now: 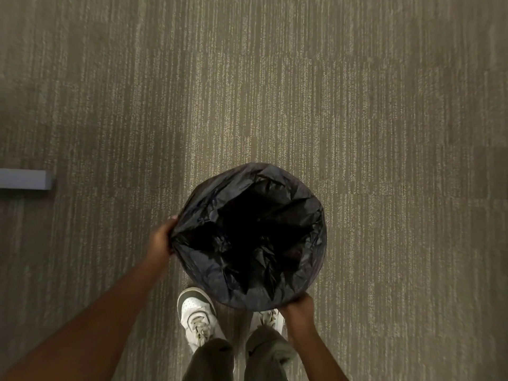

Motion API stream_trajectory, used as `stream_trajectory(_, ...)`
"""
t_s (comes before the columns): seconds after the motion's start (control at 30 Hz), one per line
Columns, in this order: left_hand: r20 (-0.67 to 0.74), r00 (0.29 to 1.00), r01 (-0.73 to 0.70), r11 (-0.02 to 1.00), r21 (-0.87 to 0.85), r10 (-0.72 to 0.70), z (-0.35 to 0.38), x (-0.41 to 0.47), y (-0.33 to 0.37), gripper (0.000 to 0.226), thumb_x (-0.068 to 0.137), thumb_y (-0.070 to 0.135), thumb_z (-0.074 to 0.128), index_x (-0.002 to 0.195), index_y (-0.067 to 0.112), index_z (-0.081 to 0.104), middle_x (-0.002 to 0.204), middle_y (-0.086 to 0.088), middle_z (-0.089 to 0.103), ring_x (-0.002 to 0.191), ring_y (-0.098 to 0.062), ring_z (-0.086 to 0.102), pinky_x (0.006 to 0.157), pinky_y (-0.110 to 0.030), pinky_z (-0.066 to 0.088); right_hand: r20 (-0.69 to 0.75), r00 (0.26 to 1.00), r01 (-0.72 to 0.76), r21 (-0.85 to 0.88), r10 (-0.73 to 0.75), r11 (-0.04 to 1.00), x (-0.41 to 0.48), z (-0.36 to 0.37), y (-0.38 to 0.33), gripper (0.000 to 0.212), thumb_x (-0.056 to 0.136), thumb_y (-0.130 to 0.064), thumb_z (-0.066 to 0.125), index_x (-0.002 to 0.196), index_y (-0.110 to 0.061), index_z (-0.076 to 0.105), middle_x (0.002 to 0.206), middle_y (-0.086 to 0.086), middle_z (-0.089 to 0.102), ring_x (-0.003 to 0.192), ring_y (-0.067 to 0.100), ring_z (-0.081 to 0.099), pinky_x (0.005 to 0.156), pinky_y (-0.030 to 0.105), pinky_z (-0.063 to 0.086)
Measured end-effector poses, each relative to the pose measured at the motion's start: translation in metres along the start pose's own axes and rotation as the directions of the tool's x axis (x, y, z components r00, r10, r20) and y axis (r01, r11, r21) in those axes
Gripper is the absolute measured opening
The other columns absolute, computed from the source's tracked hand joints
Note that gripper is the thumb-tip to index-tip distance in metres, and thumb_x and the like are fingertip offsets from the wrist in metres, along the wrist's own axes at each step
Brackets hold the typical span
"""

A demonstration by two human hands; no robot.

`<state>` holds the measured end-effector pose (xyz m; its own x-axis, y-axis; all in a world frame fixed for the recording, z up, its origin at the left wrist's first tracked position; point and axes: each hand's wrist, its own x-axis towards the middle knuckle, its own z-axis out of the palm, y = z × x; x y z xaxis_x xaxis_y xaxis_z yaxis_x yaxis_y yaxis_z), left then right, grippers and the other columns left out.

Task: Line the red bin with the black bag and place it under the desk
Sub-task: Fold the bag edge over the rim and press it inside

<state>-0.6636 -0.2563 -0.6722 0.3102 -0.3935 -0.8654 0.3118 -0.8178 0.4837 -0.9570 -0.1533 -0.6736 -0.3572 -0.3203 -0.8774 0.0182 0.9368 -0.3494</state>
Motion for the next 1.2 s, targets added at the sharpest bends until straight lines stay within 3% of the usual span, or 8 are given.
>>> stream_trajectory(0.17,0.037,0.976,-0.219,0.961,0.169,0.216,0.002,0.009,0.028,0.034,0.084,0.048,0.061,0.089,0.014,0.062,0.094,-0.01,0.066,0.085,-0.025,0.063,0.072,-0.034,0.049,0.0,0.993,-0.114,0.249,0.118,0.962,0.012,-0.022,-0.018,0.026,0.085,0.015,0.045,0.1,0.004,0.062,0.093,0.02,0.068,0.078,0.031,0.063,0.072,0.047,0.06)
stream_trajectory(0.43,0.192,0.889,-0.456,0.754,0.472,0.417,0.032,0.013,0.064,0.009,0.087,0.022,0.066,0.08,0.017,0.067,0.076,-0.003,0.068,0.069,-0.012,0.064,0.065,-0.026,0.05,-0.063,0.989,0.146,0.347,-0.133,0.927,0.029,-0.054,-0.068,0.025,0.099,-0.019,0.045,0.104,-0.004,0.064,0.092,0.013,0.069,0.082,0.027,0.066,0.066,0.041,0.055)
stream_trajectory(0.63,0.052,0.967,-0.235,0.804,0.546,0.248,0.047,0.033,0.066,0.02,0.089,0.011,0.059,0.069,0.007,0.062,0.066,-0.008,0.059,0.065,-0.021,0.055,0.06,-0.029,0.041,-0.006,0.993,0.118,0.244,-0.12,0.963,0.04,-0.056,-0.08,0.019,0.095,-0.004,0.05,0.083,-0.003,0.065,0.084,0.015,0.064,0.08,0.027,0.059,0.07,0.04,0.051)
stream_trajectory(0.83,0.095,0.982,-0.188,0.765,0.616,0.165,0.051,0.043,0.065,0.029,0.09,0.005,0.053,0.064,0.015,0.061,0.067,-0.008,0.06,0.07,-0.023,0.056,0.059,-0.027,0.044,-0.363,0.92,0.119,-0.103,-0.148,0.988,0.05,-0.05,-0.078,0.018,0.09,-0.012,0.055,0.087,0.0,0.068,0.079,0.017,0.069,0.068,0.026,0.06,0.068,0.043,0.053)
stream_trajectory(0.97,-0.017,0.96,-0.197,0.722,0.664,0.278,0.057,0.034,0.077,0.037,0.096,0.037,0.049,0.082,0.007,0.065,0.085,-0.019,0.064,0.083,-0.033,0.061,0.069,-0.038,0.046,-0.475,0.826,0.171,-0.304,-0.305,0.937,0.041,-0.046,-0.099,0.023,0.088,-0.012,0.054,0.102,0.003,0.064,0.102,0.024,0.067,0.095,0.039,0.062,0.084,0.045,0.051)
stream_trajectory(1.07,-0.066,0.744,-0.318,0.439,0.841,0.665,0.055,0.005,0.078,0.037,0.098,0.038,0.038,0.095,0.006,0.056,0.089,-0.017,0.061,0.079,-0.031,0.054,0.067,-0.038,0.038,-0.38,0.579,0.475,-0.562,-0.721,0.678,0.015,-0.032,-0.12,0.03,0.078,0.006,0.051,0.106,-0.001,0.062,0.105,0.019,0.062,0.103,0.036,0.054,0.09,0.031,0.038)
stream_trajectory(1.13,0.208,0.518,-0.368,-0.003,0.93,0.829,0.059,-0.019,0.066,0.025,0.093,0.032,0.043,0.095,0.011,0.056,0.089,-0.013,0.061,0.08,-0.027,0.05,0.069,-0.04,0.038,0.002,0.42,0.723,-0.605,-0.908,0.333,0.0,-0.013,-0.129,0.031,0.073,0.005,0.045,0.092,-0.004,0.068,0.09,0.016,0.067,0.088,0.034,0.061,0.081,0.027,0.042)
stream_trajectory(1.2,0.564,0.391,-0.47,-0.369,0.802,0.728,0.069,-0.042,0.046,0.019,0.087,0.029,0.047,0.086,0.014,0.058,0.081,-0.009,0.06,0.075,-0.027,0.05,0.067,-0.04,0.039,0.43,0.395,0.858,-0.489,-0.812,0.158,-0.004,0.011,-0.132,0.034,0.074,-0.001,0.041,0.09,-0.007,0.071,0.085,0.014,0.071,0.081,0.032,0.066,0.077,0.033,0.053)
